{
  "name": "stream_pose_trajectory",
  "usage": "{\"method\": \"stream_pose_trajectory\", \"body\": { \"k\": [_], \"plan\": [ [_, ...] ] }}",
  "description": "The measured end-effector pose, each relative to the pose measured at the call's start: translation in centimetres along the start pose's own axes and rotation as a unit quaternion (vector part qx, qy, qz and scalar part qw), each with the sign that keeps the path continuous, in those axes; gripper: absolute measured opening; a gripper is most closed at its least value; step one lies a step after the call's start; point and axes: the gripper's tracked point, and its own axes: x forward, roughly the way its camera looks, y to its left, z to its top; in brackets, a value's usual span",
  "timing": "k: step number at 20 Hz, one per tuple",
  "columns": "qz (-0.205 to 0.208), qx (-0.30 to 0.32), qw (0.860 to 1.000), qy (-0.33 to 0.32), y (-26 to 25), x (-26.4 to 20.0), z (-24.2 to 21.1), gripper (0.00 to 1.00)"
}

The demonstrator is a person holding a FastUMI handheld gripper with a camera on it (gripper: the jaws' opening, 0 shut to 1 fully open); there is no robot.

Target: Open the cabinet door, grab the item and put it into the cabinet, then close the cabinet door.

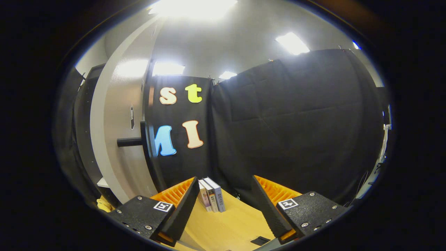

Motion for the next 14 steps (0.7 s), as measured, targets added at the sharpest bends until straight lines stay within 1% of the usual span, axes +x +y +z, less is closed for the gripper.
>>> {"method": "stream_pose_trajectory", "body": {
  "k": [3,7,14],
  "plan": [
    [0.01,-0.01,1.0,-0.006,0.8,-1.3,0.0,0.93],
    [0.025,-0.017,1.0,-0.001,2.3,-1.8,0.1,0.92],
    [0.092,-0.009,0.996,0.007,8.1,-4.7,-0.3,0.9]
  ]
}}
